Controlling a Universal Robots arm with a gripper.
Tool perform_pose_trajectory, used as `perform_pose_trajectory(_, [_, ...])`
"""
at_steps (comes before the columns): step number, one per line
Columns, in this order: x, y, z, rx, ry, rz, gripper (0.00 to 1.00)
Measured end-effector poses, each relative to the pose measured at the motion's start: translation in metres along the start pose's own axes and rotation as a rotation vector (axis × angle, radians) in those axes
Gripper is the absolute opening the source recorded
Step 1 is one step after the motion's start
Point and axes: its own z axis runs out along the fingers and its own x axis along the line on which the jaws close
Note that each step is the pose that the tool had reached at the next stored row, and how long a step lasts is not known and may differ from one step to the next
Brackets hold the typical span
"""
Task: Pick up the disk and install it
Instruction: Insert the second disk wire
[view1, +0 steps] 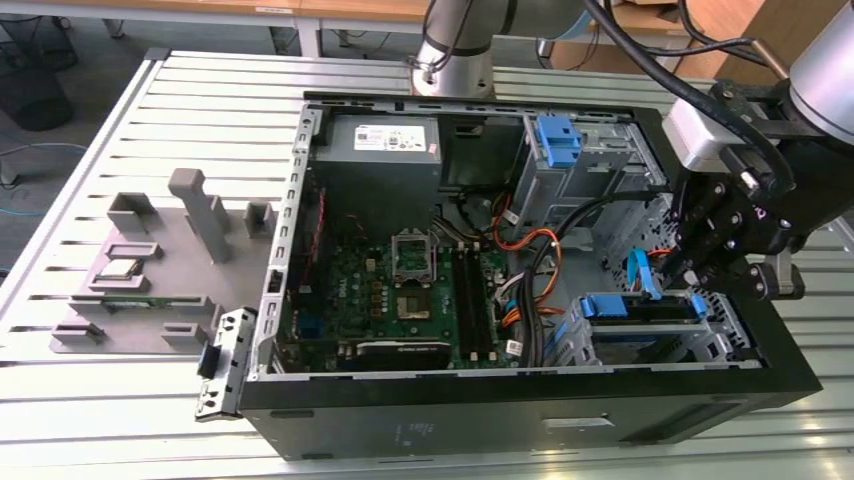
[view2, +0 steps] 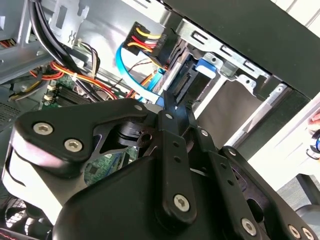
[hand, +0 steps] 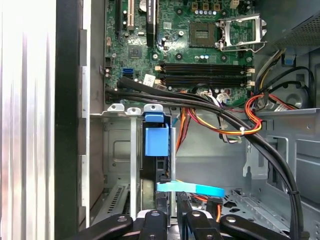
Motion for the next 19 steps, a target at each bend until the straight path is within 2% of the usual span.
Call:
perform_pose_trajectory(9, [-0.0236,0.0003,0.0016,0.0,0.0,0.0,0.23])
perform_pose_trajectory(13, [-0.0268,-0.0019,0.0019,0.0,-0.0001,0.0,0.23])
perform_pose_trajectory(19, [-0.0281,-0.0141,0.0019,-0.0003,-0.0001,0.0,0.23])
